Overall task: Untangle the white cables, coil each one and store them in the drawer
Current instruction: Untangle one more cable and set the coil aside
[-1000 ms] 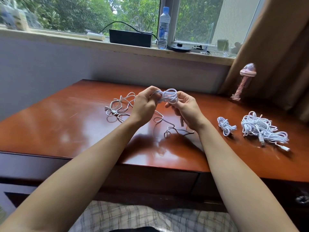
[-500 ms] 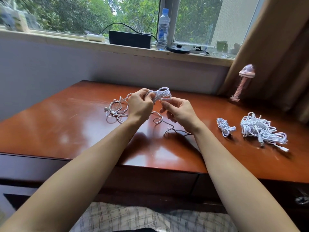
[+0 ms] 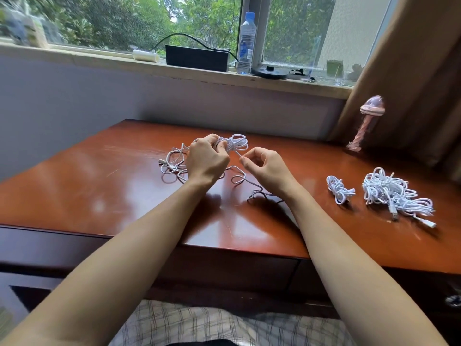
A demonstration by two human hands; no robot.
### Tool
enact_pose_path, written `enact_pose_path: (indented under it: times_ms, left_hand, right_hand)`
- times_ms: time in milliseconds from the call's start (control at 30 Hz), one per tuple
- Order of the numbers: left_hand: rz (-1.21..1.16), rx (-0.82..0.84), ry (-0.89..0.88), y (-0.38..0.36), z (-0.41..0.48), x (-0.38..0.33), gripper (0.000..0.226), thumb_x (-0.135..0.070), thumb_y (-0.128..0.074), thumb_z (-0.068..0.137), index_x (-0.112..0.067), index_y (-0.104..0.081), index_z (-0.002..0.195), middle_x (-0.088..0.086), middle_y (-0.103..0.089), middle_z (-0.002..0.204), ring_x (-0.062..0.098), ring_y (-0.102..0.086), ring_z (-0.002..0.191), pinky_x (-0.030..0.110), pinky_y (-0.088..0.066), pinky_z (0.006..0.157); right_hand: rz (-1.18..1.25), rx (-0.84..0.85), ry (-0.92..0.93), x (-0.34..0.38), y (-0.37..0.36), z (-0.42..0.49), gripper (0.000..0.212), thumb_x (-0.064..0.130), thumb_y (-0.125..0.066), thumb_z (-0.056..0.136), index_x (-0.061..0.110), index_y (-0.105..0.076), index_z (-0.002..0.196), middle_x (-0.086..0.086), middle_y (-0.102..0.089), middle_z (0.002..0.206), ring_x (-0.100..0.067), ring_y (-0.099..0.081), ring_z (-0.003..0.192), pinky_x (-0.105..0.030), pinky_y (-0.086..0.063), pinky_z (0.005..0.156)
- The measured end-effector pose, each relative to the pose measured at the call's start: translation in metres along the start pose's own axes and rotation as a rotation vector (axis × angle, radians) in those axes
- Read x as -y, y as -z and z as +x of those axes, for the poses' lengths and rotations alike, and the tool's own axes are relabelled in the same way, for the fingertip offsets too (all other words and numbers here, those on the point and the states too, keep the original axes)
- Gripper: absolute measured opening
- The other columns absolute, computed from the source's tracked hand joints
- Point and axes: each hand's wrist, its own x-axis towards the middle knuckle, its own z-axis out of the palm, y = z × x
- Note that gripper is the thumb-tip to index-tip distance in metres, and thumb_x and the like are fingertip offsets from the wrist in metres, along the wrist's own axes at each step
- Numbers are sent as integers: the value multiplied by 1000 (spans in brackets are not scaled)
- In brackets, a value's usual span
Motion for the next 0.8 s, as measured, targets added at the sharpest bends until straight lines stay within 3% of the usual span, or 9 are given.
enact_pose_path:
  times_ms: [67,200,333,467,533,633,700,800]
  left_hand:
    - [59,5,-17,1,0,0,18,-33,-59,90,-20,-71,87,4,-74,81,33,-65,85,34,-49,69]
    - [146,27,-68,2,4,4,16,-30,-60,90,-19,-72,93,10,-74,88,38,-65,91,37,-49,71]
    - [261,129,-119,0,4,9,19,-32,-58,91,-18,-71,95,14,-73,92,40,-64,94,39,-48,72]
    - [284,190,-163,2,3,10,34,-41,-45,84,-21,-69,97,13,-72,89,40,-64,96,41,-50,74]
    - [283,207,-184,3,2,8,35,-42,-43,83,-22,-69,96,10,-72,88,39,-63,95,41,-52,74]
    - [243,266,-226,2,0,6,31,-41,-47,84,-25,-70,96,7,-74,85,39,-65,89,44,-54,74]
    - [220,294,-258,3,-1,6,22,-37,-53,86,-26,-71,95,6,-74,85,37,-65,86,43,-54,72]
    - [171,317,-298,2,-1,7,14,-31,-59,89,-27,-71,94,0,-73,83,32,-65,83,41,-53,71]
  right_hand:
    - [-75,-16,25,-4,-2,1,7,23,-68,92,19,-69,87,8,-67,72,-7,-52,63,-34,-48,68]
    - [-207,-71,116,-4,-2,1,9,28,-68,91,20,-72,94,5,-74,86,-16,-67,79,-42,-56,78]
    - [-388,-170,271,0,3,0,11,31,-74,87,20,-76,91,6,-67,87,-17,-66,77,-42,-56,71]
    - [-394,-245,334,4,8,-1,12,30,-84,80,21,-81,86,9,-68,86,-12,-67,76,-37,-57,70]
    - [-317,-248,349,5,8,-1,12,23,-85,79,15,-82,87,5,-74,97,-10,-70,83,-34,-59,78]
    - [-85,-186,219,9,10,-3,11,11,-85,80,8,-81,89,-4,-74,114,-5,-71,101,-25,-59,88]
    - [30,-167,128,9,11,-4,10,9,-84,81,6,-80,90,-6,-75,111,-4,-69,110,-25,-58,90]
    - [157,-161,45,10,13,-5,9,7,-81,83,4,-78,91,-8,-76,106,-8,-71,106,-26,-58,90]
